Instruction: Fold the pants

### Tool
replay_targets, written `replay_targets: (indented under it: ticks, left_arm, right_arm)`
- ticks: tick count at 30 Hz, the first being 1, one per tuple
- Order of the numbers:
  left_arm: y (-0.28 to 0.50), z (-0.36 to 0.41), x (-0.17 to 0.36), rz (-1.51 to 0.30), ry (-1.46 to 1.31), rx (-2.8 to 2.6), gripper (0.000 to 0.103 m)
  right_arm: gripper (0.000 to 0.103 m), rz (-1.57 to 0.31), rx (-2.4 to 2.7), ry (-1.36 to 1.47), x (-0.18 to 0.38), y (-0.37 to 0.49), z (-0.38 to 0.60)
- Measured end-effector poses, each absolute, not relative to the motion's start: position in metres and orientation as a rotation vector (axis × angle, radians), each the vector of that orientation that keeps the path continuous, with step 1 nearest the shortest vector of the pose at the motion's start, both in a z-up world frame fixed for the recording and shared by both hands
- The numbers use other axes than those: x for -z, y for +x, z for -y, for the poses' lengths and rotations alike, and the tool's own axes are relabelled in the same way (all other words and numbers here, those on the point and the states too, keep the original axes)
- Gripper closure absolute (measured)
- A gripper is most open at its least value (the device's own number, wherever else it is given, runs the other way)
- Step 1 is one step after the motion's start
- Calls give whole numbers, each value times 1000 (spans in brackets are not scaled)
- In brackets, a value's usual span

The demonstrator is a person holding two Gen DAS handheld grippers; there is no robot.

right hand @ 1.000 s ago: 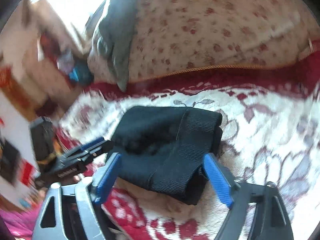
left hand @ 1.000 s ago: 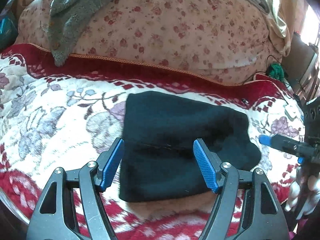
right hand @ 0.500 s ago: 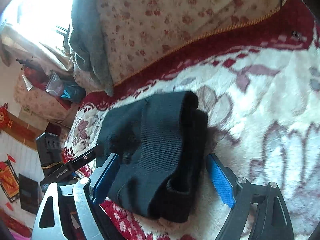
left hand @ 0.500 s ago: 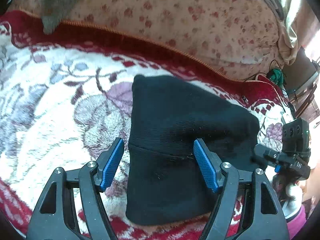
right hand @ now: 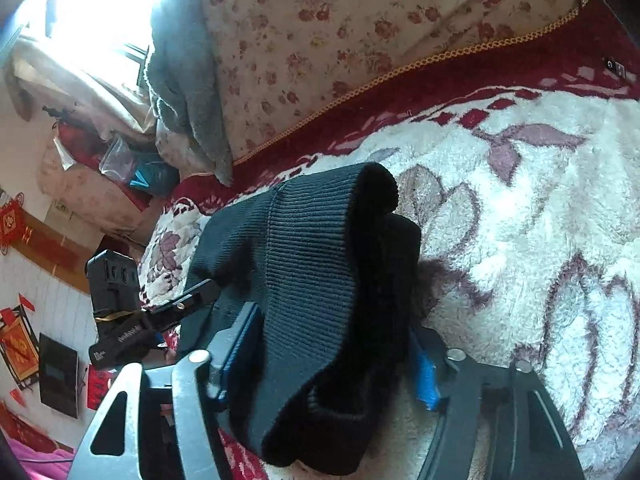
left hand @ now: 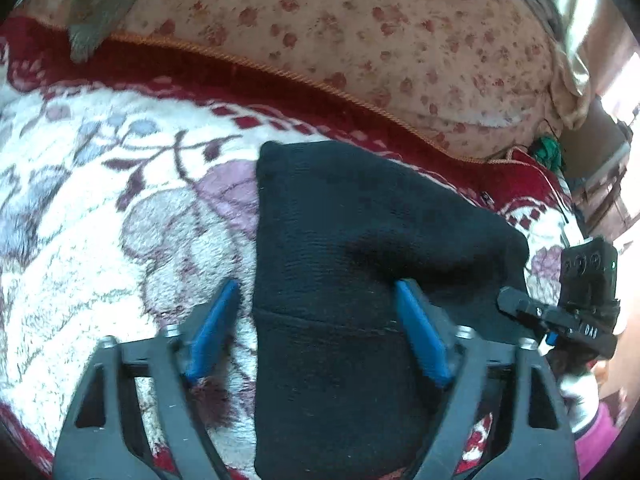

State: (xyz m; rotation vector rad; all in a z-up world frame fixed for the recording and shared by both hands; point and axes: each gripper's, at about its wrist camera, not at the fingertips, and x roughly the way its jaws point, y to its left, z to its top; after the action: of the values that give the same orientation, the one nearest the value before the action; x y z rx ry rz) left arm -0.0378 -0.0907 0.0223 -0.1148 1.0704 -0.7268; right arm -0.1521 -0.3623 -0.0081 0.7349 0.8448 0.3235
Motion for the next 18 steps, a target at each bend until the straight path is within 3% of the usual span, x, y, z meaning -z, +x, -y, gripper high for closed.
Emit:
replay_targets:
  ticks: [1, 6, 18]
  left_arm:
    - [-40, 92, -25, -1066, -112, 738, 46]
    - [-41, 84, -38, -1042, -127, 747, 69]
    - [-35, 15, -91, -918, -155, 660, 70]
  right_arm:
    - [49, -835, -330, 738, 7, -154, 362]
    - [60, -804, -349, 718, -8, -157, 361]
    - [63, -764, -488, 653, -54, -132, 312]
